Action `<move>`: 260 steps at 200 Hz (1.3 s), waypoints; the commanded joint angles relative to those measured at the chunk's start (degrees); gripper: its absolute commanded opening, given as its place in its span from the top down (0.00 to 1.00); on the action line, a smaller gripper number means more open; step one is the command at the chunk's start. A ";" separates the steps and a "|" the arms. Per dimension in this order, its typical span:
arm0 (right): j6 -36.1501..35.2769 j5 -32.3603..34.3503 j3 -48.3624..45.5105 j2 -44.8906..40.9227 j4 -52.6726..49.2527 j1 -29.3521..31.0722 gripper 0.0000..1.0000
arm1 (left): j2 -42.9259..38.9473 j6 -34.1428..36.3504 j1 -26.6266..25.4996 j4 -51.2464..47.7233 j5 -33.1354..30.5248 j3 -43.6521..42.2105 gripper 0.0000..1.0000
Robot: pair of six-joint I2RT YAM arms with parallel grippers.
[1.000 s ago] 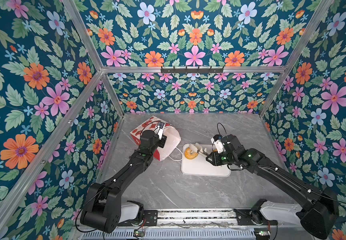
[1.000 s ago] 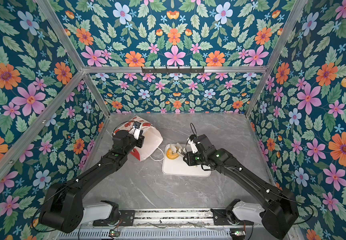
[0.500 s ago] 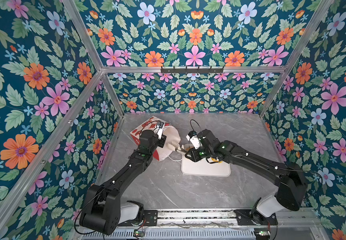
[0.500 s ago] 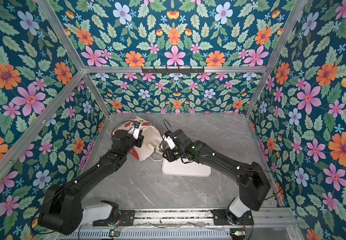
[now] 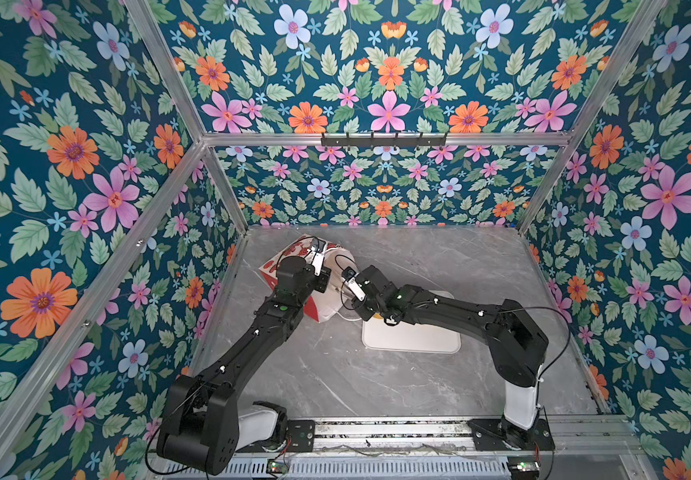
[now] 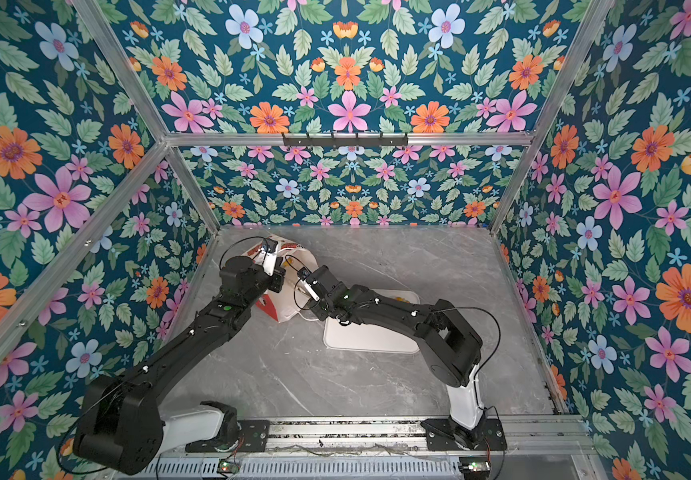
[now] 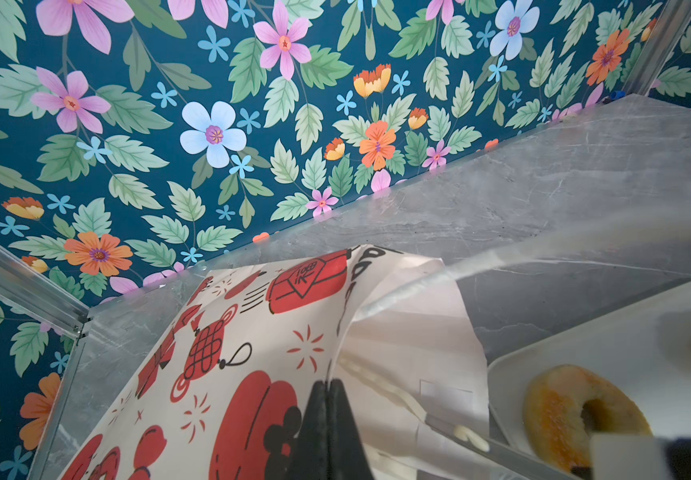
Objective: Take the fake bread out of the paper bag
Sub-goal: 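Move the open tongs back into the bag opening with the right gripper, then close the tongs on the yellow croissant inside the bag with the right gripper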
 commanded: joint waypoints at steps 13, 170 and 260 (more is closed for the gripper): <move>-9.69 7.24 0.02 1.74 11.45 1.01 0.67 | 0.29 -0.15 -0.04 -1.12 1.04 1.33 1.00; -24.33 9.67 10.07 11.91 13.18 1.02 0.66 | 1.34 0.76 -0.04 -4.88 3.50 4.19 1.00; -23.66 9.63 7.12 11.54 18.16 1.02 0.67 | 0.91 0.96 -0.02 -5.05 2.89 4.06 1.00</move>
